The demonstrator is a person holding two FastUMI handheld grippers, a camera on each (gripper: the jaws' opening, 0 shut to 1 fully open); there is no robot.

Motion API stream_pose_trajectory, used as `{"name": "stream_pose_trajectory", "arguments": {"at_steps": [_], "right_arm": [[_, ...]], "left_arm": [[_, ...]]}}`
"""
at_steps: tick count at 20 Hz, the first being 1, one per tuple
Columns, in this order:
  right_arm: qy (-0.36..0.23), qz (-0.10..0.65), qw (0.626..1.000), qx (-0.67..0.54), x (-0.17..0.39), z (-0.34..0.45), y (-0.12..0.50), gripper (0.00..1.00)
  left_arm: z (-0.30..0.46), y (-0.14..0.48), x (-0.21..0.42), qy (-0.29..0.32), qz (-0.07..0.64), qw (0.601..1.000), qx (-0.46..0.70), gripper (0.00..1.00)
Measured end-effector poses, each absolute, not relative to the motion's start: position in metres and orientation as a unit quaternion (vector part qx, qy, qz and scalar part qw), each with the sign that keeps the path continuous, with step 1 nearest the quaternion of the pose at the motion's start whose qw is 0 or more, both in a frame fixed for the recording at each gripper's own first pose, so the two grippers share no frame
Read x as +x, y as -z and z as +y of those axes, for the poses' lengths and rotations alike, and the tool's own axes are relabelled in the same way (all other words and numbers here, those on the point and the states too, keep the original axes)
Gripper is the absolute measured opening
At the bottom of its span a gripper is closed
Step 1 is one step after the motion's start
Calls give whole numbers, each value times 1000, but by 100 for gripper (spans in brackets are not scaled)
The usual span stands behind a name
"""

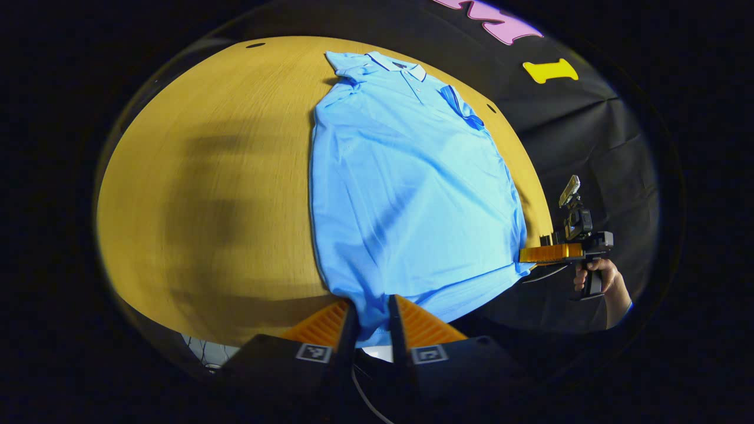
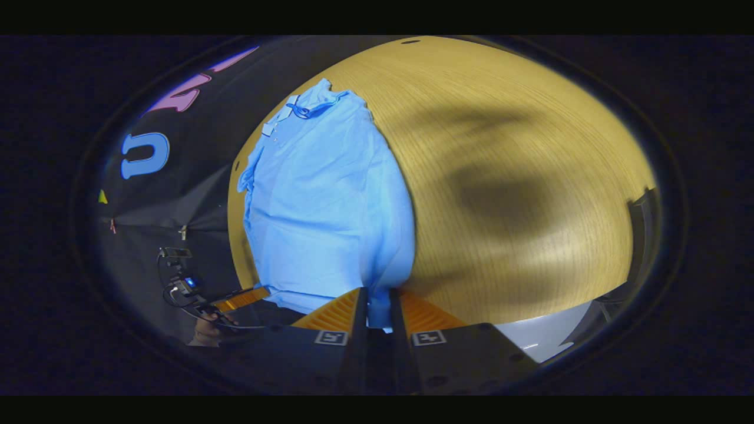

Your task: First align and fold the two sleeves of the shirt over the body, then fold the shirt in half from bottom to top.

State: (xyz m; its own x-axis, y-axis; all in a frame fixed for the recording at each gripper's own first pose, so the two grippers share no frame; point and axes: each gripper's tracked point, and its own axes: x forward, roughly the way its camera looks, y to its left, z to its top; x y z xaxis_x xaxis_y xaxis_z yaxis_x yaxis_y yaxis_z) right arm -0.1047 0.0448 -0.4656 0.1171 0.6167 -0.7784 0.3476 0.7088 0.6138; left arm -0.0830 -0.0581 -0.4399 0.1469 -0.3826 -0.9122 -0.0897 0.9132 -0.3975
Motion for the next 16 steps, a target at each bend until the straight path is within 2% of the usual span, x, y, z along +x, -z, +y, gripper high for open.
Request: {"name": "stream_pose_trajectory", "arguments": {"at_steps": [1,3,5,6,7,8,9,16], "right_arm": [[-106,659,643,376,-104,50,466,7],[-122,654,648,371,-103,50,464,7],[-144,647,649,373,-101,57,460,3],[-164,636,651,381,-97,62,454,7],[-179,622,652,396,-90,67,448,7],[-190,609,647,418,-84,72,440,0],[-200,592,647,437,-73,75,431,7],[-270,456,687,497,8,85,363,7]], "left_arm": [[-62,438,-79,101,636,741,-193,17],[-61,439,-78,101,634,743,-187,7],[-60,437,-74,110,623,756,-169,7],[-59,433,-70,114,615,762,-166,7],[-60,429,-67,121,607,768,-165,6],[-60,423,-62,126,598,775,-162,7],[-60,418,-56,130,589,782,-157,6],[-68,362,16,138,510,835,-154,6]]}}
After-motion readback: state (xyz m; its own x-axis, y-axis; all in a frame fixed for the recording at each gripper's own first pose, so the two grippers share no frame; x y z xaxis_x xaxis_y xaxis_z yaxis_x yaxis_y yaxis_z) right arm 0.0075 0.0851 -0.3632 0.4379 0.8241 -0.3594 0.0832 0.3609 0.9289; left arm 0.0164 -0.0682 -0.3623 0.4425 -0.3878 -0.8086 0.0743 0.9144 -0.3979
